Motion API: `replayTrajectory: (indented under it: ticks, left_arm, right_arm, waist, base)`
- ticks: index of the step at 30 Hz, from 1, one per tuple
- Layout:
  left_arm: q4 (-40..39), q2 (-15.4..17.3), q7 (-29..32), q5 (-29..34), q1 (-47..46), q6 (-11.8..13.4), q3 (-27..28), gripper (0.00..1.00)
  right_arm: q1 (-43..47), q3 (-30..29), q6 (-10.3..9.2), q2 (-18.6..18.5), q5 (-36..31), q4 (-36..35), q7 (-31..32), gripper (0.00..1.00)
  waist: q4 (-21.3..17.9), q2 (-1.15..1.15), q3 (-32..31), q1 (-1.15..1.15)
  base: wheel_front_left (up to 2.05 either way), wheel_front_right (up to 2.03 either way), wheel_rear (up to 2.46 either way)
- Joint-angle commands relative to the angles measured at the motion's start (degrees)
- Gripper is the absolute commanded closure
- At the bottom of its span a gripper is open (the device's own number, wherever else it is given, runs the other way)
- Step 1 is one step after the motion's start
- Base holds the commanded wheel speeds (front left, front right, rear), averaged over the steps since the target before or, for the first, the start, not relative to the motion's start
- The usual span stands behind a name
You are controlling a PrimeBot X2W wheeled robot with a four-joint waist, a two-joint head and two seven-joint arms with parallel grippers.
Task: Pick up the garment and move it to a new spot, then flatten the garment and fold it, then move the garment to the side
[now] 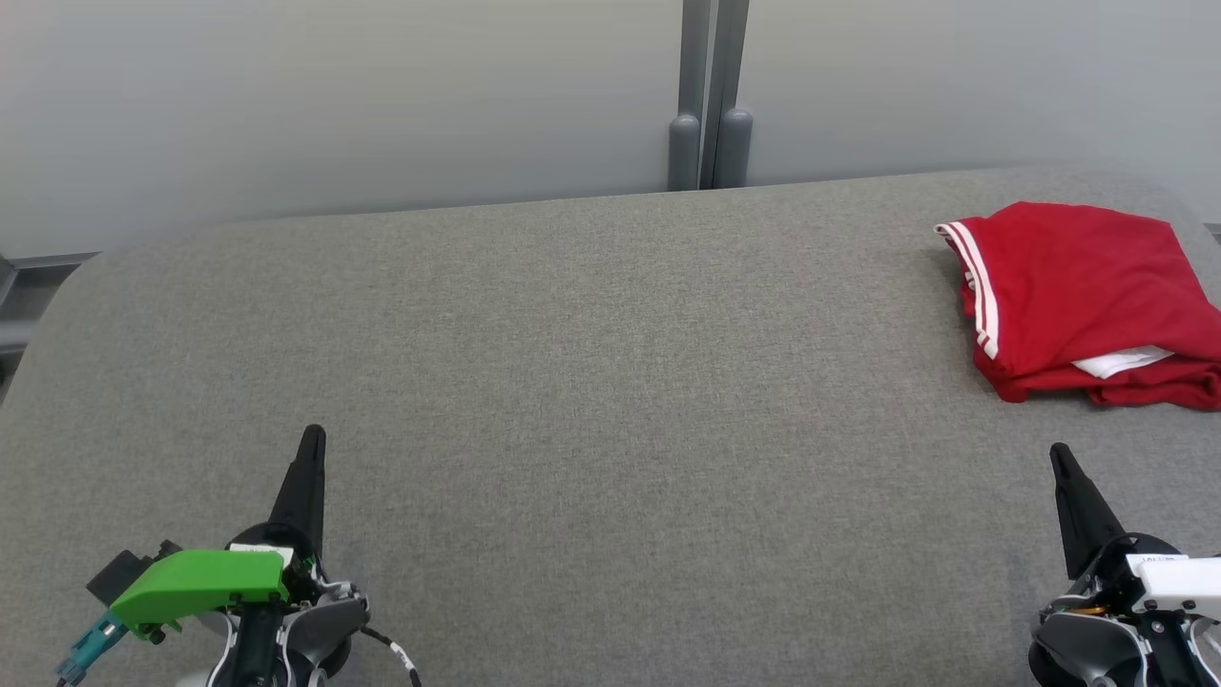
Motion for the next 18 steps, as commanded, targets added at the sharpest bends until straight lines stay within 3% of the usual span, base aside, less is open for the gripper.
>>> replayTrajectory:
  ticks: [1, 18]
  left_arm:
    - [-0.14, 0.03, 0.13, -0.27, -0.7, -0.28, 0.08, 1.0]
    - [-0.14, 0.03, 0.13, -0.27, -0.7, -0.28, 0.08, 1.0]
  right_arm:
    - [-0.39, -0.13, 0.02, -0.24, 0.37, -0.29, 0.15, 1.0]
    - [-0.39, -0.13, 0.02, -0.24, 0.37, -0.28, 0.15, 1.0]
  waist:
    - [0.0, 0.0, 0.0, 0.0]
    - [0.0, 0.0, 0.0, 0.0]
  base:
    - [0.0, 0.0, 0.0]
    - [0.0, 0.0, 0.0]
